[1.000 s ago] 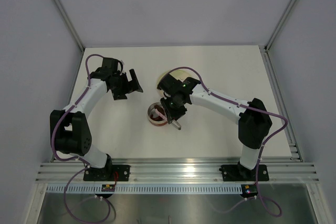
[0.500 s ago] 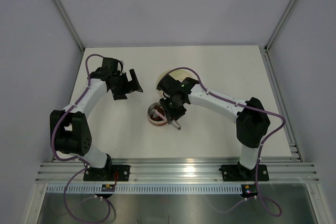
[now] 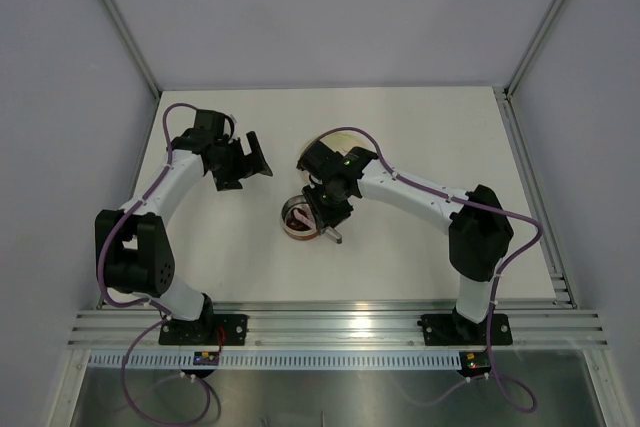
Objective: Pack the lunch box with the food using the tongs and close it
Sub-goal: Place the fake food in the packing box, then place the clamp at the center of the board, then move the box lid to the center of the board.
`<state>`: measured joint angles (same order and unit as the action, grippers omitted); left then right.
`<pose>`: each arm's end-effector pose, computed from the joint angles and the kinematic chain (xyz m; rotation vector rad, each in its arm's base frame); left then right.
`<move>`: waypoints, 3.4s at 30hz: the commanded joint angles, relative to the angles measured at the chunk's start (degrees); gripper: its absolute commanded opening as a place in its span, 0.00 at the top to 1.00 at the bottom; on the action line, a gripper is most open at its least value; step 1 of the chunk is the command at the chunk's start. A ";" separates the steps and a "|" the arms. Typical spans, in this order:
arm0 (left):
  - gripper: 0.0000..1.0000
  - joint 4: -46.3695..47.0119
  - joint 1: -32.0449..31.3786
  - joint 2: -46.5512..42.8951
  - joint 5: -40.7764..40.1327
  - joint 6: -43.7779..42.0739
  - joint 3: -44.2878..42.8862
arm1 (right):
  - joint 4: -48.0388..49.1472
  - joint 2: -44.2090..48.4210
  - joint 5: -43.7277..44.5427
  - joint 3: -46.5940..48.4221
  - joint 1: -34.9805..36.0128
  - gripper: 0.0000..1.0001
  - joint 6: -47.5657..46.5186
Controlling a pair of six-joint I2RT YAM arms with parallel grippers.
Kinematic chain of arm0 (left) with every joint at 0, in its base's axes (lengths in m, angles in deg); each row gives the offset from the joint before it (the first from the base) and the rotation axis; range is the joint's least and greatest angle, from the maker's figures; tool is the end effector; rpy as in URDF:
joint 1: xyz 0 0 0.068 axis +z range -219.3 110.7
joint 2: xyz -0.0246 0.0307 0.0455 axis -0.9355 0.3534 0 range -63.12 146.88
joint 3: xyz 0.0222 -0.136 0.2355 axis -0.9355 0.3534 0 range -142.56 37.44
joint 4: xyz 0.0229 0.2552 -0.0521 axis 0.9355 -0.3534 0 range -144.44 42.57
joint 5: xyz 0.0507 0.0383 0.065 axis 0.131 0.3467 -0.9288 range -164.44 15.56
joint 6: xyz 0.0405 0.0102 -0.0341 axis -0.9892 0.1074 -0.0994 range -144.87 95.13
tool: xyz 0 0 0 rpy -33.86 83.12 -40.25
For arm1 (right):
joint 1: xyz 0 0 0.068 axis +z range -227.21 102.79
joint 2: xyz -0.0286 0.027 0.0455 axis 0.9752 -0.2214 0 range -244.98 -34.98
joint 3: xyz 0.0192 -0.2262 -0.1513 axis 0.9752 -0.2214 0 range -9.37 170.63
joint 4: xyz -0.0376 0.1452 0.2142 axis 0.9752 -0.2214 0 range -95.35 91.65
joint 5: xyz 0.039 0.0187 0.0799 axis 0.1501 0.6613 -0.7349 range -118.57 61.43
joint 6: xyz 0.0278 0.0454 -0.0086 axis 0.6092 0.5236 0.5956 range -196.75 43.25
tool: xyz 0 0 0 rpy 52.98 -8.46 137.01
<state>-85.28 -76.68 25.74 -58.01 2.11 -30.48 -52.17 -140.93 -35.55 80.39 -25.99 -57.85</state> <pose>0.3171 -0.0513 0.2534 -0.3453 2.6246 -0.5832 0.2359 0.3004 0.2539 -0.8353 2.7704 0.4374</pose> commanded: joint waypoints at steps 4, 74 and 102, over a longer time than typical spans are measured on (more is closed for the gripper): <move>0.01 0.58 0.26 -1.93 0.01 -0.70 -1.16 | 1.97 2.06 1.53 2.88 0.28 0.80 0.53; 0.01 1.55 0.26 -4.57 1.68 -1.05 1.56 | 21.91 13.94 17.98 -31.48 -45.86 0.42 6.77; 0.01 2.16 0.26 -2.64 2.12 -0.70 0.68 | 19.20 12.26 5.49 -31.40 -37.35 1.00 5.10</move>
<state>-85.00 -76.68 23.16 -57.29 1.91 -29.06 -30.67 -130.88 -26.50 48.59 -67.27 -53.55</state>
